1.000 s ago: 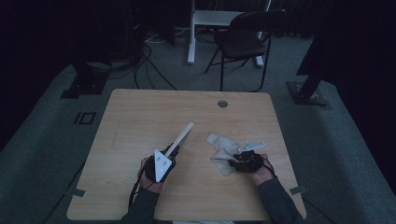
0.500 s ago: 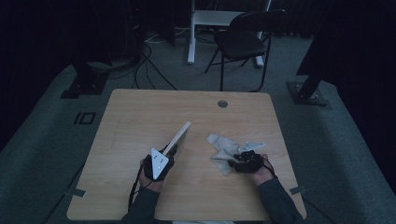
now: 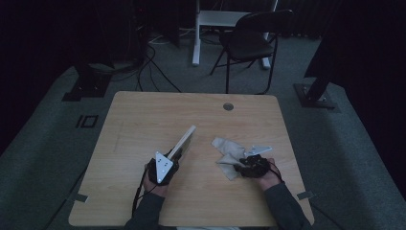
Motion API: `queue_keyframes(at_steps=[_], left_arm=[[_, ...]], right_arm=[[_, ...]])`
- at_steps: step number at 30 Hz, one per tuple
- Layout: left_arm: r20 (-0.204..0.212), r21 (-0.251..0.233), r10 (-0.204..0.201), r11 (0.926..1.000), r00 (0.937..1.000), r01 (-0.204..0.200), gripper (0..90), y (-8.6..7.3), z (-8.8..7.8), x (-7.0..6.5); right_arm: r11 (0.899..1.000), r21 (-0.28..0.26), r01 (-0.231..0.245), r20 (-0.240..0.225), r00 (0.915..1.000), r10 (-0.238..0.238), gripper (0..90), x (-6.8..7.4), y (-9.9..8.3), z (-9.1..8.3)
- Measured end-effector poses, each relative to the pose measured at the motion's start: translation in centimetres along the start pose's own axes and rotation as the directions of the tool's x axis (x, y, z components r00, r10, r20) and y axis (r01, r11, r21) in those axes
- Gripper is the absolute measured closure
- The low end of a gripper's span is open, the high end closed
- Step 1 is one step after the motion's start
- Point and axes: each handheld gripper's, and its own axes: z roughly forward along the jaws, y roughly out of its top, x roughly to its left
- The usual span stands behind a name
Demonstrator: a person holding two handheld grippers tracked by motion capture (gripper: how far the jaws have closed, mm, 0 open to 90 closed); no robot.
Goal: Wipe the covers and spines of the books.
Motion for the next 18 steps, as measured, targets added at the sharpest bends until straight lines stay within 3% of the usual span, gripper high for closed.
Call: queue_keyframes(at_steps=[7,18], left_arm=[[0.006,0.027,0.002,0.9996,1.0,-0.002,77.5,-0.23,0.24,0.03],[0.02,0.064,-0.046,0.997,0.9987,0.044,77.4,-0.98,0.69,0.51]], right_arm=[[1.0,-0.001,0.0,-0.001,1.0,0.0,54.9,0.0,-0.01,0.01],[1.0,-0.002,-0.002,-0.003,1.0,0.002,54.7,0.0,-0.03,0.01]])
